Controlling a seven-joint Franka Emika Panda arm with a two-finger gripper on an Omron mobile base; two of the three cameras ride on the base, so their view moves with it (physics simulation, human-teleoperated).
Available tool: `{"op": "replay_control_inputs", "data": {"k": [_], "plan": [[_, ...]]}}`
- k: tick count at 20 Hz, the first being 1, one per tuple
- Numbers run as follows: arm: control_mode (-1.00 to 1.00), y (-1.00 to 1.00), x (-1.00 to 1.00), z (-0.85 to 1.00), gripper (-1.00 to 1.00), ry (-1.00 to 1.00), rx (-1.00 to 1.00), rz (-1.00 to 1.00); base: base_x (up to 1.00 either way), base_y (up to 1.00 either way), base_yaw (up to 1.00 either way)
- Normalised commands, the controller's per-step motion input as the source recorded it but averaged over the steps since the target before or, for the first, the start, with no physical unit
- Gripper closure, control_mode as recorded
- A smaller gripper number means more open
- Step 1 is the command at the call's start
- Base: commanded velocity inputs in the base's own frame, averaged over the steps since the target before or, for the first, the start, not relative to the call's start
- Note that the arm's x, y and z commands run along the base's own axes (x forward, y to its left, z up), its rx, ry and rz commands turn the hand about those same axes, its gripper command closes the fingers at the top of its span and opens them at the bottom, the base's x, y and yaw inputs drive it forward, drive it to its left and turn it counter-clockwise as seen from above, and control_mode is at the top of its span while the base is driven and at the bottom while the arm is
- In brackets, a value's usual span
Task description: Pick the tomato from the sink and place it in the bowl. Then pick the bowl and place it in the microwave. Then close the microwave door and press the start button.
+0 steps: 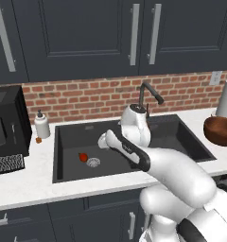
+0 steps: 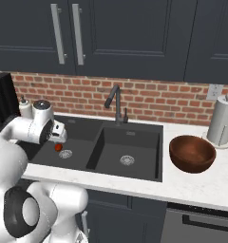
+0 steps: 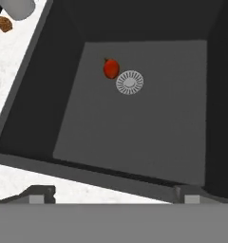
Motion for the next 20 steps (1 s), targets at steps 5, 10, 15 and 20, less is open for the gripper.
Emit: {"op": "replay_control_inputs", "data": {"k": [5,10,15,20], "plan": [[-1.00,0.54,1.00,-0.40,-1.00,0.04,-0.04,-0.01,0.00,0.00,0.00],[-1.00,0.43,0.94,-0.22,-1.00,0.17,-0.12,0.00,0.00,0.00,0.00],[-1.00,0.30,0.89,-0.28,-1.00,0.19,-0.12,0.00,0.00,0.00,0.00],[-1.00,0.18,0.64,-0.39,-1.00,0.17,-0.11,0.00,0.00,0.00,0.00]]}}
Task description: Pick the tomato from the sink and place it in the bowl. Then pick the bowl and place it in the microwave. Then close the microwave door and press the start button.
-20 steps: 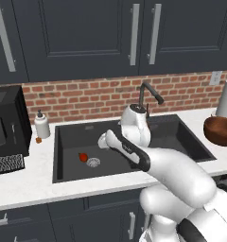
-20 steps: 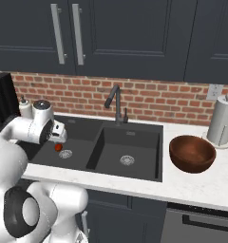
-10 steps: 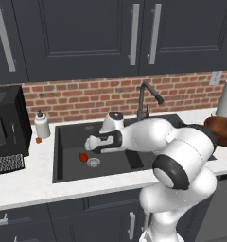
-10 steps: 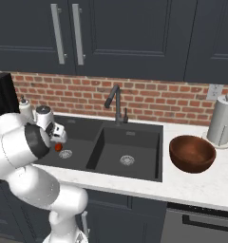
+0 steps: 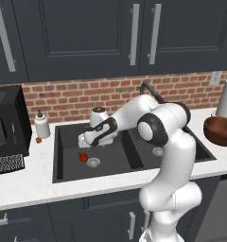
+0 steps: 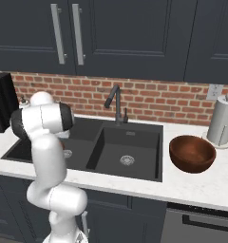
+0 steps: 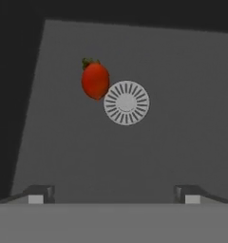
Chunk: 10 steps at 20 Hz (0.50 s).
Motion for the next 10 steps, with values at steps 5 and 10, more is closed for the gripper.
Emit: {"op": "replay_control_inputs", "data": {"k": [5,10], "plan": [[-1.00,0.19,0.25,-0.63,-1.00,0.05,-0.12,0.00,0.00,0.00,0.00],[-1.00,0.04,0.00,-0.52,-1.00,0.00,-0.02,0.00,0.00,0.00,0.00]]}}
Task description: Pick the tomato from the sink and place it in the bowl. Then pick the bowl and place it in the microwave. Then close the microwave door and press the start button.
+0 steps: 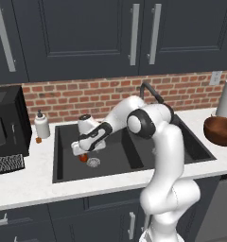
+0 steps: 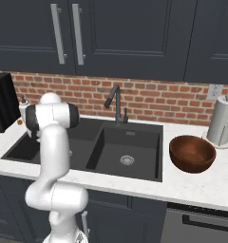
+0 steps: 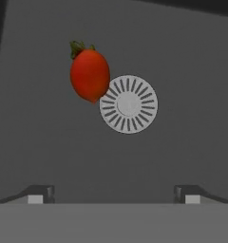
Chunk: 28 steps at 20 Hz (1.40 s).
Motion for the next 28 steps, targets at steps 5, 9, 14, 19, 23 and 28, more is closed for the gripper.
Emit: {"op": "replay_control_inputs", "data": {"k": [5,9,14,19,23,28], "plan": [[-1.00,0.00,0.09,-0.29,-1.00,0.00,0.00,0.00,0.00,0.00,0.00],[-1.00,-0.03,0.11,-0.05,-1.00,0.00,0.00,0.02,0.00,0.00,0.00],[-1.00,0.00,0.23,-0.09,-1.00,-0.04,0.00,0.06,0.00,0.00,0.00],[-1.00,0.00,0.31,-0.17,-1.00,-0.05,0.00,0.07,0.00,0.00,0.00],[-1.00,0.00,0.19,-0.31,-1.00,-0.04,0.06,0.10,0.00,0.00,0.00],[-1.00,0.02,0.13,-0.35,-1.00,0.00,0.05,0.09,0.00,0.00,0.00]]}}
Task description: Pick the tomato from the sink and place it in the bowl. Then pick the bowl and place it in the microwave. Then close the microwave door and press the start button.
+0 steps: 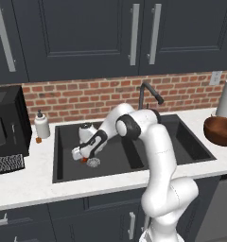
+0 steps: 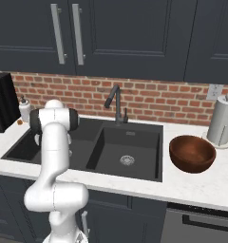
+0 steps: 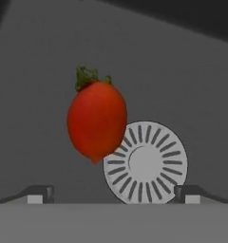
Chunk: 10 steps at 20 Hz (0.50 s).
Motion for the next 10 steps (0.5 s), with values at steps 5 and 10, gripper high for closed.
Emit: {"op": "replay_control_inputs", "data": {"k": [5,10], "plan": [[-1.00,0.11,0.17,-0.24,-1.00,0.00,0.02,0.06,0.00,0.00,0.00],[-1.00,0.25,0.25,-0.20,-1.00,0.00,0.00,0.03,0.00,0.00,0.00]]}}
